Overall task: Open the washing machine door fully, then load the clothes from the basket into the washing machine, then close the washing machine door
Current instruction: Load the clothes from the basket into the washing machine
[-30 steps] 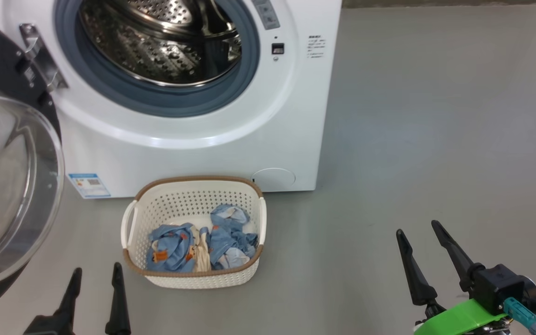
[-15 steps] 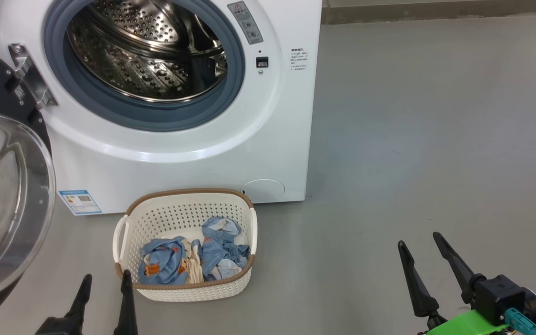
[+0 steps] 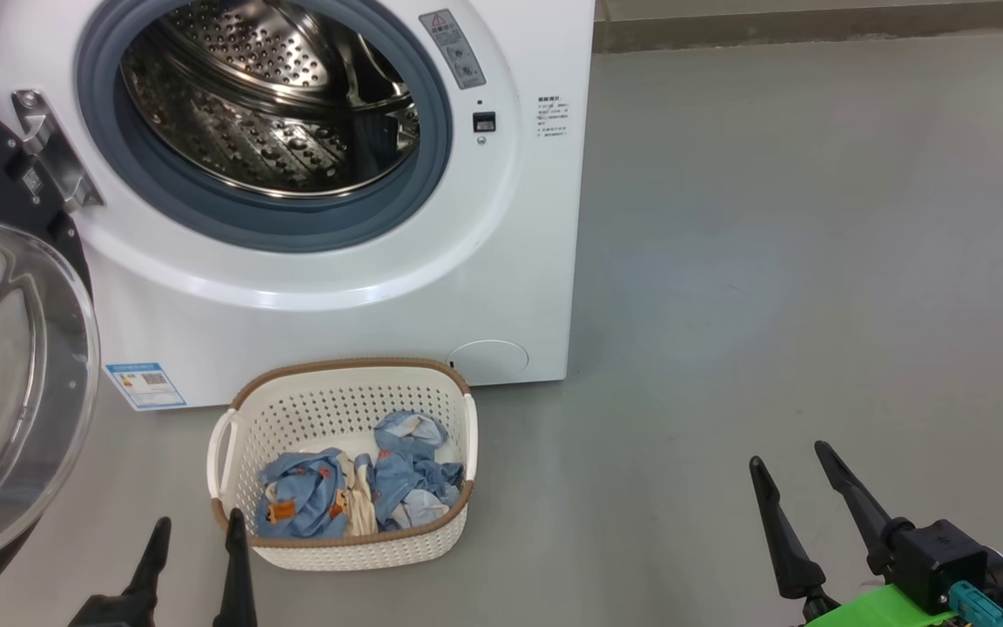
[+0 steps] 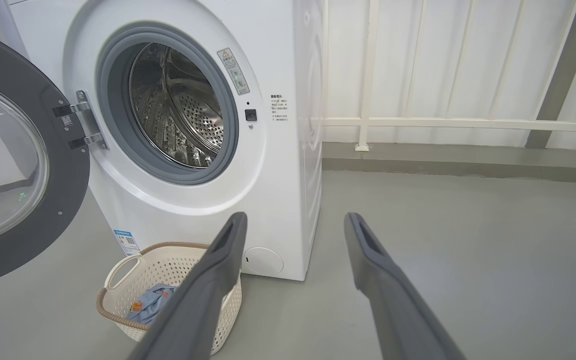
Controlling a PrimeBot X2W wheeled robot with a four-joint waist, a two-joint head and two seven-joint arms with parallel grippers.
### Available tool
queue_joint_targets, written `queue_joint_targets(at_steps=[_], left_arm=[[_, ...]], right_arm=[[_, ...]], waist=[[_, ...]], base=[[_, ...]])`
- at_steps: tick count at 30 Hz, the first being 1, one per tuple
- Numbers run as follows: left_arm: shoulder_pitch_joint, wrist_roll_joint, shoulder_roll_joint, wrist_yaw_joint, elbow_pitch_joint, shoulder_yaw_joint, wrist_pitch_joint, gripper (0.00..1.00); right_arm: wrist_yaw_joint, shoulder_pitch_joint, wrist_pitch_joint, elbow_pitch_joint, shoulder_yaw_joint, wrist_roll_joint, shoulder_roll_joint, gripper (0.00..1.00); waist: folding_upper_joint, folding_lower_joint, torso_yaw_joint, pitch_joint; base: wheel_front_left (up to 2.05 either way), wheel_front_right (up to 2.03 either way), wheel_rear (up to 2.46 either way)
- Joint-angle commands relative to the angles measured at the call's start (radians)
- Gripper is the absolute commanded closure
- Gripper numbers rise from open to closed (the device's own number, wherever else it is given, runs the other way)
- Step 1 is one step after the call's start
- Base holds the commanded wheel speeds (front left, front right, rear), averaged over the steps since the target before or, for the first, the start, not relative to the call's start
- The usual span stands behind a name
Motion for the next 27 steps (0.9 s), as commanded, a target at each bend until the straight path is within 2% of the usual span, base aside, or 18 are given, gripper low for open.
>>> queue_joint_targets(at_steps=[1, 16, 27], left_arm=[[-0.026, 0.000, 0.017, 0.007, -0.018, 0.034, -0.008, 0.00], [-0.027, -0.005, 0.020, 0.014, -0.012, 0.022, -0.011, 0.00], [-0.034, -0.010, 0.026, 0.012, -0.007, 0.014, -0.017, 0.00]], right_arm=[[0.002, -0.019, -0.003, -0.022, 0.020, 0.007, -0.003, 0.00], [0.002, -0.018, -0.006, -0.018, 0.022, 0.012, -0.003, 0.00], [0.002, -0.018, -0.008, -0.019, 0.020, 0.013, -0.003, 0.00]], waist=[[-0.0001, 0.0000, -0.001, 0.000], [-0.0001, 0.0000, -0.004, 0.001], [-0.0001, 0.0000, 0.002, 0.008]], base=[[0.00, 0.00, 0.00], [0.06, -0.10, 0.03], [1.09, -1.57, 0.48]])
